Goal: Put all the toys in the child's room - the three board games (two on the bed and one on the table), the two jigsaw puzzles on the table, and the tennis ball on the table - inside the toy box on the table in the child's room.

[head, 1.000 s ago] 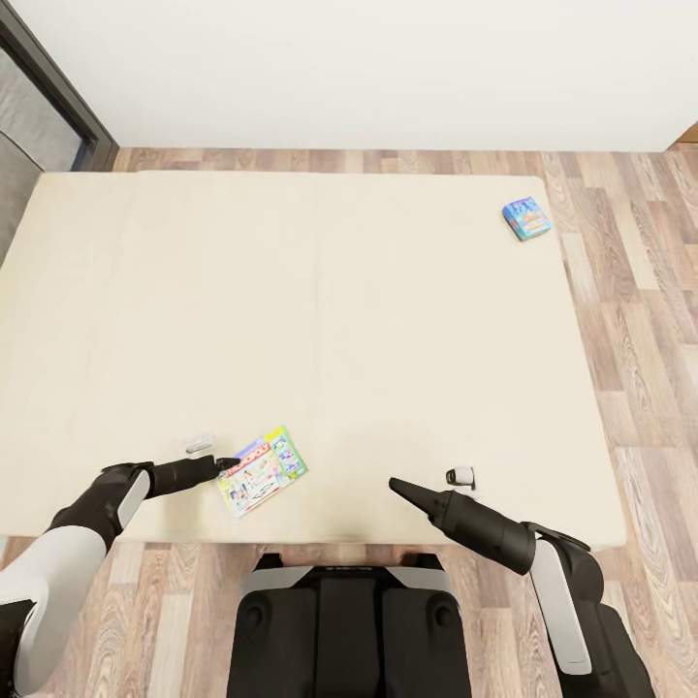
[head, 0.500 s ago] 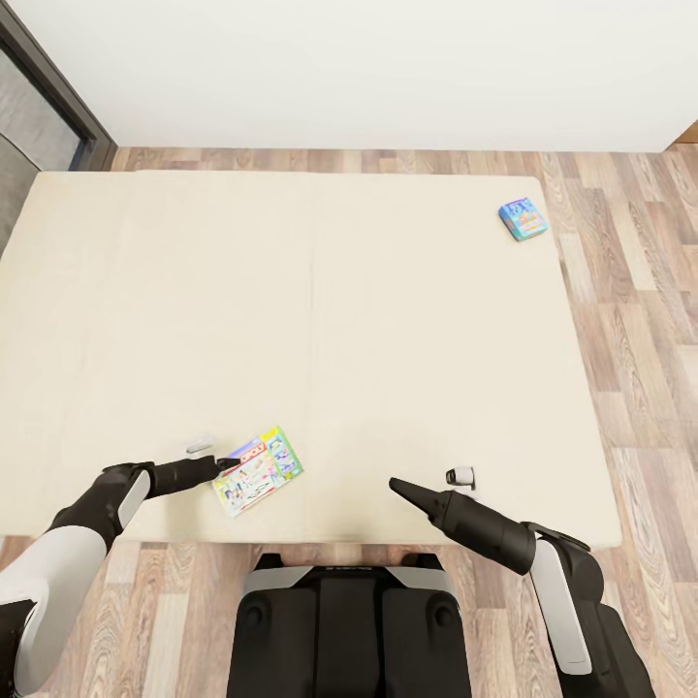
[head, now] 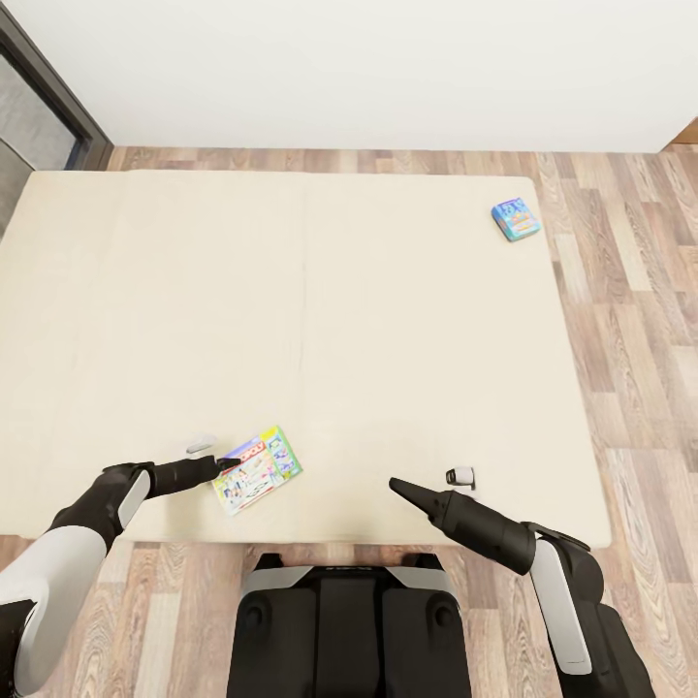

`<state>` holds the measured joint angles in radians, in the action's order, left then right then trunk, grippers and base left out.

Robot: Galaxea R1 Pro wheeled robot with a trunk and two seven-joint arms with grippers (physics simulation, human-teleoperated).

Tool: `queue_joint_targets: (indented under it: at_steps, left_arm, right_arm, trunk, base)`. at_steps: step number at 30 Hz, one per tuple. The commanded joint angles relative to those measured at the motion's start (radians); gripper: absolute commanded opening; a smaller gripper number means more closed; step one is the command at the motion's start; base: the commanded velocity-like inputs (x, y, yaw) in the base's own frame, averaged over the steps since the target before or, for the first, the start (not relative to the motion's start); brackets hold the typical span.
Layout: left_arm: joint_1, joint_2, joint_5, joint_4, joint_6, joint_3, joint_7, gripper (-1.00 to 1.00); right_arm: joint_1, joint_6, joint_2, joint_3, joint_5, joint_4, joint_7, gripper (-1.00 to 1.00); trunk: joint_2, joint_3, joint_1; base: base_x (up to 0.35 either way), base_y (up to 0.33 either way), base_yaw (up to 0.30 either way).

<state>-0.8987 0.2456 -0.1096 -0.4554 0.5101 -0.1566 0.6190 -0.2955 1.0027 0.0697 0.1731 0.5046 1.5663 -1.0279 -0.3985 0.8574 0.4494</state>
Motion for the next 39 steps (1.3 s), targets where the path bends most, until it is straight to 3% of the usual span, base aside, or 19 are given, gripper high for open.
queue_joint_targets:
  at_steps: [1, 25, 31, 39]
  left_arm:
    - [0.000, 0.000, -0.007, 0.000, 0.008, -0.003, 0.002, 1.00]
    - [0.000, -0.002, -0.007, 0.000, 0.008, -0.002, 0.001, 1.00]
    - [0.000, -0.002, -0.007, 0.000, 0.008, -0.002, 0.002, 1.00]
    - [0.000, -0.002, -0.007, 0.000, 0.007, -0.003, 0.001, 1.00]
  right_arm:
    - [-0.001, 0.004, 0.001, 0.002, -0.003, 0.000, -0.005, 1.00]
    - [-0.001, 0.004, 0.000, 0.004, -0.001, 0.000, -0.006, 1.00]
    - [-0.001, 0.005, 0.001, 0.048, -0.001, 0.000, -0.007, 1.00]
    - [-0.001, 0.005, 0.001, 0.059, -0.001, 0.000, -0.007, 1.00]
  trunk:
    - [-0.001, 0.001, 0.001]
    - [-0.001, 0.001, 0.001]
    - [-0.001, 0.001, 0.001]
    - [-0.001, 0.001, 0.001]
  base:
    - [0.000, -0.165, 0.000]
    - [0.000, -0.048, 0.000]
    - [0.000, -0.112, 0.000]
    - [0.000, -0.140, 0.000]
